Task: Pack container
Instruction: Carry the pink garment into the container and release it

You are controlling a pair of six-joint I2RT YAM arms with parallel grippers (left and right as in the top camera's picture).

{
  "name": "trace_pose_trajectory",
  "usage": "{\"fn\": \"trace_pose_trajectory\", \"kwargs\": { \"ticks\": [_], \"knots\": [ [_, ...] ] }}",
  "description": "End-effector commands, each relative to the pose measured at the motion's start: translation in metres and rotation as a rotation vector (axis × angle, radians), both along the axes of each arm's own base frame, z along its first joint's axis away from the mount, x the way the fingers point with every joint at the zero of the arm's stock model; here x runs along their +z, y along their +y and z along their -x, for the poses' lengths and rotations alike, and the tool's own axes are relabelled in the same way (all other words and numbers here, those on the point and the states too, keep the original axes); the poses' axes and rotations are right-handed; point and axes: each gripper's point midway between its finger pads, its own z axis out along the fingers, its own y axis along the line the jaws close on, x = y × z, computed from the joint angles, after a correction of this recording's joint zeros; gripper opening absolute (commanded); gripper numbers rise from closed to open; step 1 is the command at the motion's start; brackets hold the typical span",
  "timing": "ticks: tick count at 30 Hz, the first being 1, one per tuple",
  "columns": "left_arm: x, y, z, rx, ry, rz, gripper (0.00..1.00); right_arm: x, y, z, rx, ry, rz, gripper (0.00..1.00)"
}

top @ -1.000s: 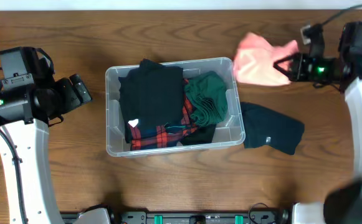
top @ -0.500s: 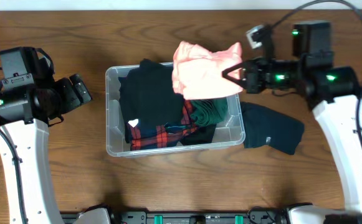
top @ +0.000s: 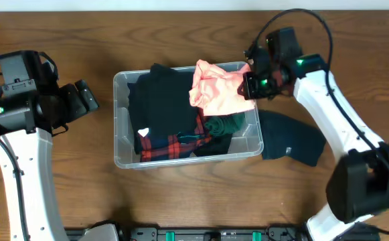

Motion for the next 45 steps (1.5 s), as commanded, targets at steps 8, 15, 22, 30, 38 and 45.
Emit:
{"fn": "trace_pose_trajectory", "kwargs": {
  "ticks": [8, 15, 22, 30, 38, 45],
  "knots": [
    [0.003, 0.003, -0.001, -0.004, -0.004, -0.012, 0.98, 0.047, -0.001, 0.007, -0.019, -0.126, 0.035, 0.49],
    [0.003, 0.003, -0.001, -0.004, -0.004, -0.012, 0.98, 0.118, 0.008, 0.009, -0.056, -0.316, -0.07, 0.12],
    [0.003, 0.003, -0.001, -0.004, -0.004, -0.012, 0.98, 0.082, 0.049, 0.007, 0.003, -0.242, -0.074, 0.03],
    [0.003, 0.003, -0.001, -0.004, -0.004, -0.012, 0.98, -0.041, 0.081, 0.001, 0.058, -0.064, 0.108, 0.01],
    [0.003, 0.003, -0.001, -0.004, -0.004, -0.012, 0.98, -0.069, 0.091, 0.008, 0.09, -0.006, 0.132, 0.03],
    [0.003, 0.003, -0.001, -0.004, -0.004, -0.012, 0.98, 0.049, 0.08, 0.002, 0.062, -0.261, 0.045, 0.21]
  ]
}}
